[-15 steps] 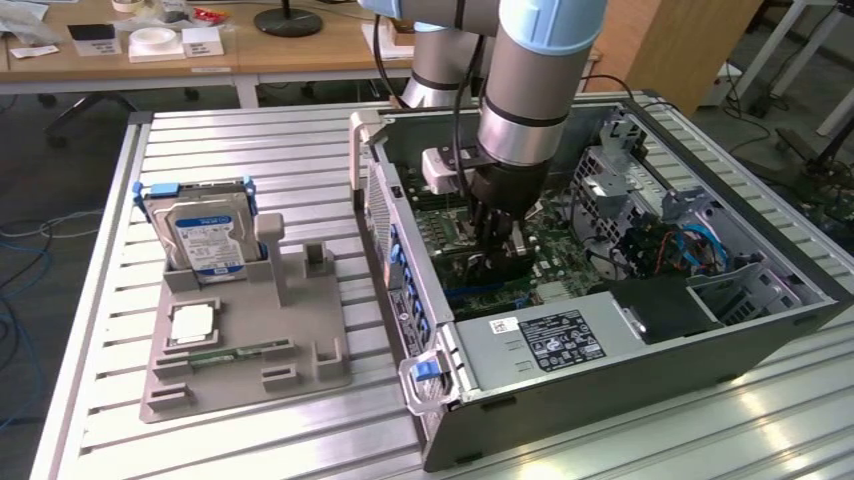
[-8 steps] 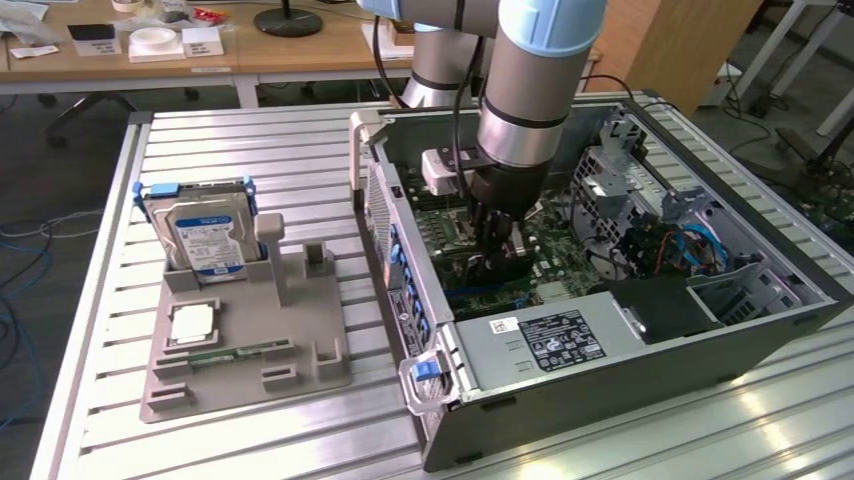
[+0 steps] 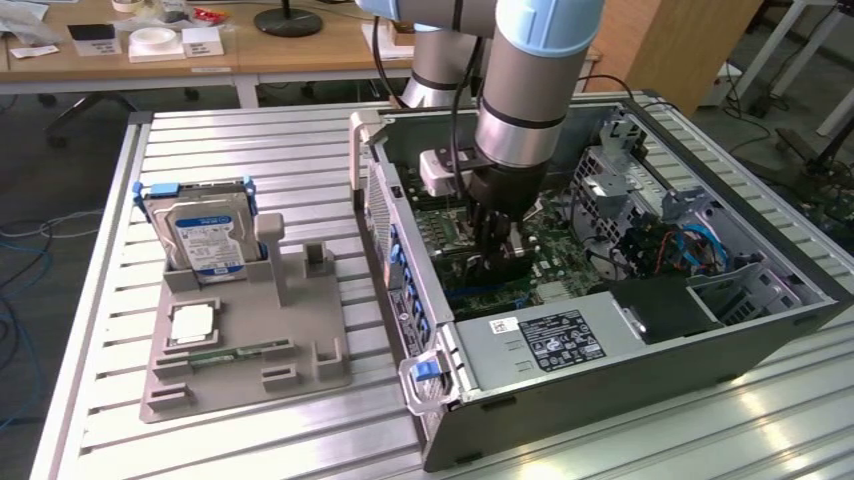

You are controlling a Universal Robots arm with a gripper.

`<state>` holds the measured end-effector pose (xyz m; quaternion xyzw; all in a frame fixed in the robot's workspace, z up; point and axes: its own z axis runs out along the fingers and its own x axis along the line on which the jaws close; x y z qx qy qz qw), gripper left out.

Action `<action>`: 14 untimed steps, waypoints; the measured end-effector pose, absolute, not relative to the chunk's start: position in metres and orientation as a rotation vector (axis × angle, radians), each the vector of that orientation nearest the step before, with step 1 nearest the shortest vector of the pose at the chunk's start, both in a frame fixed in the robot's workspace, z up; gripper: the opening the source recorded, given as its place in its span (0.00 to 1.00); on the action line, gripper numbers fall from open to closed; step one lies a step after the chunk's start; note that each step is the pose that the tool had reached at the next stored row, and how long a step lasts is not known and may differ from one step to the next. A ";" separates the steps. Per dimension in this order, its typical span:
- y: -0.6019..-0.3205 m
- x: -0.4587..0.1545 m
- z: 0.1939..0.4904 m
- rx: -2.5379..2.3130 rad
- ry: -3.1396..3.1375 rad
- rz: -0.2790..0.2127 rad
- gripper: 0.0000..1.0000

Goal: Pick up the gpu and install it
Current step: 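Insert the gpu into the slot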

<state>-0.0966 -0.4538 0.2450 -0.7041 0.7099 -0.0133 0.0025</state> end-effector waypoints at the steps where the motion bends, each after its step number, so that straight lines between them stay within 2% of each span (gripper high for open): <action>1: -0.454 -0.097 0.245 -2.208 2.227 -0.042 0.27; 14: -0.454 -0.097 0.244 -2.208 2.227 -0.042 0.27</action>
